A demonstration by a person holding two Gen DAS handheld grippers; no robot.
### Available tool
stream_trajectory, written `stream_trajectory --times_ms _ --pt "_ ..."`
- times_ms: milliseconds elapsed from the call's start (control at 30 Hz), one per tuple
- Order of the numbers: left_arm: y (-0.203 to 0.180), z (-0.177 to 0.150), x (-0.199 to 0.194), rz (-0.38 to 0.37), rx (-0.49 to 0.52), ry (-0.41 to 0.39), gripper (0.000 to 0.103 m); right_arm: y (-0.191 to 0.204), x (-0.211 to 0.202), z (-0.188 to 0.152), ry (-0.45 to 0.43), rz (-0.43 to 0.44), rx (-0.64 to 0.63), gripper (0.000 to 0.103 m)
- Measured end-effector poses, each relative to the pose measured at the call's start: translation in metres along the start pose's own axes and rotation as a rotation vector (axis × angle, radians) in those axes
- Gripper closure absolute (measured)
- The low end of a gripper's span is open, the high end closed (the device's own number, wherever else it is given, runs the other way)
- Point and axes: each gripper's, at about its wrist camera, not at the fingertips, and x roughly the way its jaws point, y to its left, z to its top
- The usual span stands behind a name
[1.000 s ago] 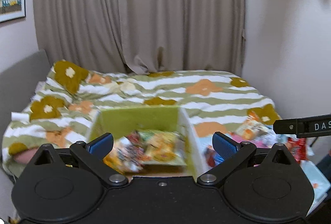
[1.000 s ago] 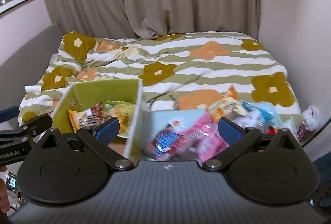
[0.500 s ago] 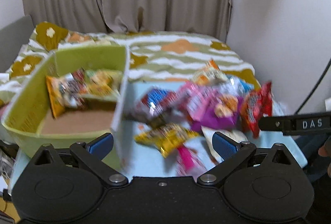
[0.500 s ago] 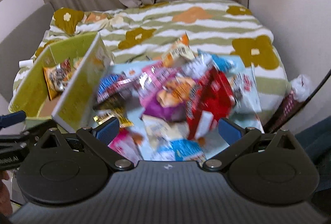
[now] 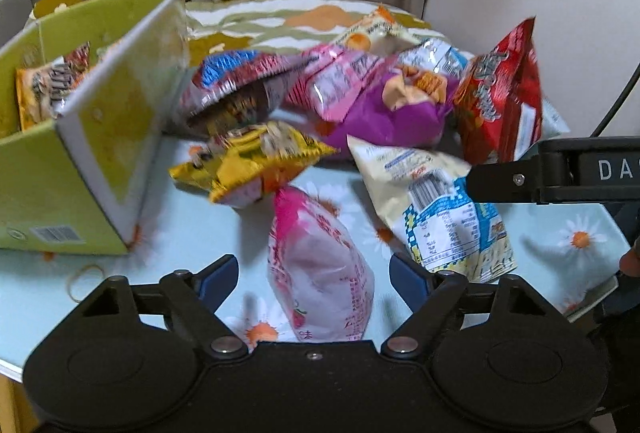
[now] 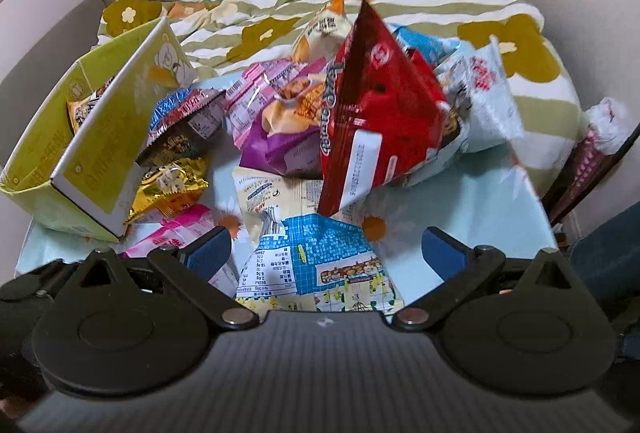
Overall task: Organize snacks
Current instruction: 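Grasp the pink bag with the left tool while the right tool grasps the blue-white bag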
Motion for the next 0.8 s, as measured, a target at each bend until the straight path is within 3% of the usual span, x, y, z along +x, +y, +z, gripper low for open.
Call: stream_trajectory --times_ms 233,500,800 --pt "-0.004 -0.005 0.020 0.003 -0.010 0.038 0.037 0.000 0.022 -0.003 0.022 0.021 -0.006 0.000" --pt "-0.004 -0.007 0.017 0.006 0.016 0.034 0.058 0.003 0.034 -0.005 0.036 0.021 -0.028 0.000" --pt "-0.002 -0.007 0.009 0.013 0.027 0.019 0.062 0.015 0.050 -0.005 0.034 0.004 -0.085 0.000"
